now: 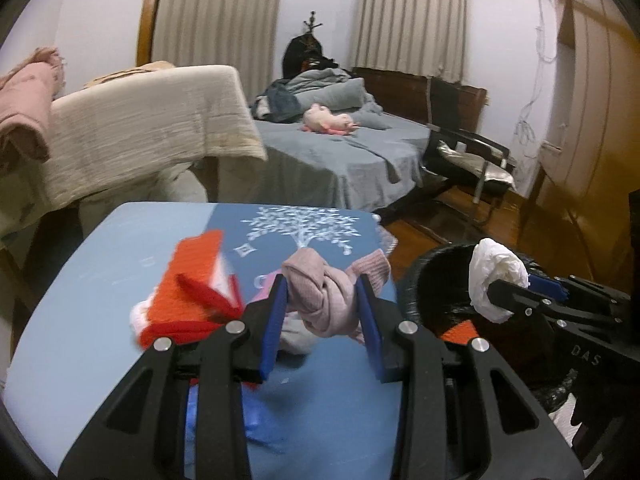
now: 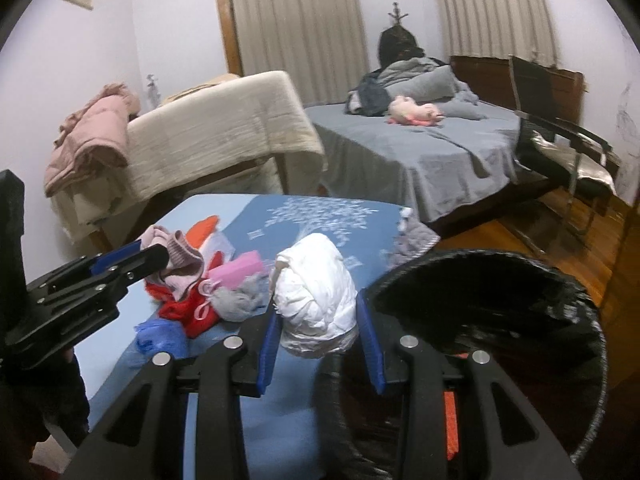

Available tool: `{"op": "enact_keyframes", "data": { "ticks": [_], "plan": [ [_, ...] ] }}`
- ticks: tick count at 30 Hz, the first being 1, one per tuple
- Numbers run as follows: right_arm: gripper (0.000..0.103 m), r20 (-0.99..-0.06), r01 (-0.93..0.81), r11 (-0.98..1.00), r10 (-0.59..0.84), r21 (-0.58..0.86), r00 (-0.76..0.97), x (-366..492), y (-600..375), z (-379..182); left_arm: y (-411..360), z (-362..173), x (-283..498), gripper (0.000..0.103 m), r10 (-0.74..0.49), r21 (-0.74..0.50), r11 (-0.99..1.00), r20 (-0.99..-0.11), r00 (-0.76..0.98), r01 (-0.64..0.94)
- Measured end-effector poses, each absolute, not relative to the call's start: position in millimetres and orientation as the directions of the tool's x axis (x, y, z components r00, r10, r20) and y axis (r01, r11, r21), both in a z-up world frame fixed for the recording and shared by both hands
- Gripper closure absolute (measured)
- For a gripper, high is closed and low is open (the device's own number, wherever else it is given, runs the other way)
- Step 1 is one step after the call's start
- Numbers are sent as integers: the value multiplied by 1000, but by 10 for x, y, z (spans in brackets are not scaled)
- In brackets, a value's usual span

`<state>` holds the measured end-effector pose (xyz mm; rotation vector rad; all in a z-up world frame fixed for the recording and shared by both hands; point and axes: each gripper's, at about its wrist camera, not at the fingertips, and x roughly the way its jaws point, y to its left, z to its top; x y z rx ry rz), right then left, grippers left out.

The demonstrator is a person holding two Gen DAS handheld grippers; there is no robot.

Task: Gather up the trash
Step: 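Carry the white bag to the bin and open the right gripper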

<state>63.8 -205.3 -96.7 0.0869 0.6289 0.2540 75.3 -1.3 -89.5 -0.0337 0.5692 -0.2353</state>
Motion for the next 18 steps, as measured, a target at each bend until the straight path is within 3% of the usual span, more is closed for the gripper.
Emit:
{"op": "enact_keyframes", "data": {
  "ticks": [18],
  "plan": [
    [66, -590, 26, 991, 55, 129, 805, 382, -3017, -1021, -963, -948, 806, 69, -401, -112, 907, -531, 747, 407]
  ]
}}
